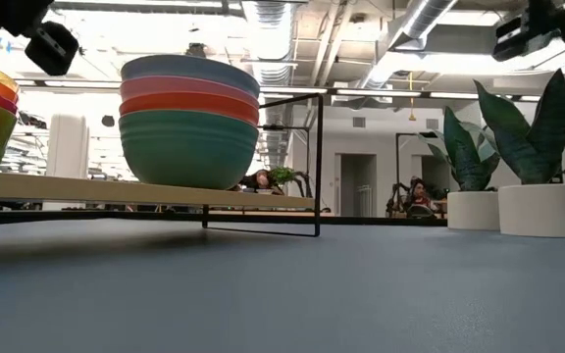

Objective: Place and stack bowls onto a shelf
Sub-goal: Return to Home Position

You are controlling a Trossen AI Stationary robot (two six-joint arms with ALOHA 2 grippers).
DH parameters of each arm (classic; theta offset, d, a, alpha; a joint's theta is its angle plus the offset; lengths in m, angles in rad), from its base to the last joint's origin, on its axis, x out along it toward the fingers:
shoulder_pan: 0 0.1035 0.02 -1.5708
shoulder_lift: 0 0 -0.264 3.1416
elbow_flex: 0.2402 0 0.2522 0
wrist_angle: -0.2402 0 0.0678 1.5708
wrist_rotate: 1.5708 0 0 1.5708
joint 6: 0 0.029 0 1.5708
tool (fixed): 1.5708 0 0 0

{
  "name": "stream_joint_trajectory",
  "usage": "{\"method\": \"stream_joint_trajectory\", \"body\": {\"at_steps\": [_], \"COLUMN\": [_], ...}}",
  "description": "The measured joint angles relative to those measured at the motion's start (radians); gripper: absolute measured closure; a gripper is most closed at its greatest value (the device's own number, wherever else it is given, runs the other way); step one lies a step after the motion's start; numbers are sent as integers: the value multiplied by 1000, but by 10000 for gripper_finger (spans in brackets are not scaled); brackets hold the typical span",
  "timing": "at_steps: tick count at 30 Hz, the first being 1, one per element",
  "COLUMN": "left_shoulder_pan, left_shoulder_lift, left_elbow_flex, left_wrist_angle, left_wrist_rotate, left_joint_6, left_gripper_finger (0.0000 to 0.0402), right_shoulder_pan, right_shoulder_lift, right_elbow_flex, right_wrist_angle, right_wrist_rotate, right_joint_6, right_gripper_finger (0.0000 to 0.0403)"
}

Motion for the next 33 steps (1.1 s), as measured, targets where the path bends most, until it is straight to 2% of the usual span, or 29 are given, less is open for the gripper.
{"method": "stream_joint_trajectory", "body": {"at_steps": [2, 4, 10, 15, 19, 25, 33], "left_shoulder_pan": [0, 1, 3, 4, 6, 6, 6], "left_shoulder_lift": [-50, -44, -47, -45, -30, -44, -43], "left_elbow_flex": [-26, -39, -126, -258, -256, -256, -256], "left_wrist_angle": [4, 3, 6, 176, 185, 176, 176], "left_wrist_rotate": [8, 0, 4, 17, 49, 21, 13], "left_joint_6": [42, 80, 28, -31, -32, 24, 203], "left_gripper_finger": [401, 401, 401, 401, 401, 401, 401], "right_shoulder_pan": [-11, -19, -45, -60, -65, -65, -60], "right_shoulder_lift": [1, 0, 0, 0, 0, 1, 1], "right_elbow_flex": [0, 0, 0, 0, -16, -19, -19], "right_wrist_angle": [-28, -43, -121, -256, -296, -434, -492], "right_wrist_rotate": [-75, -109, -120, -114, -95, -65, -65], "right_joint_6": [-21, -60, -277, -296, -306, -361, -354], "right_gripper_finger": [214, 214, 214, 214, 214, 214, 214]}}
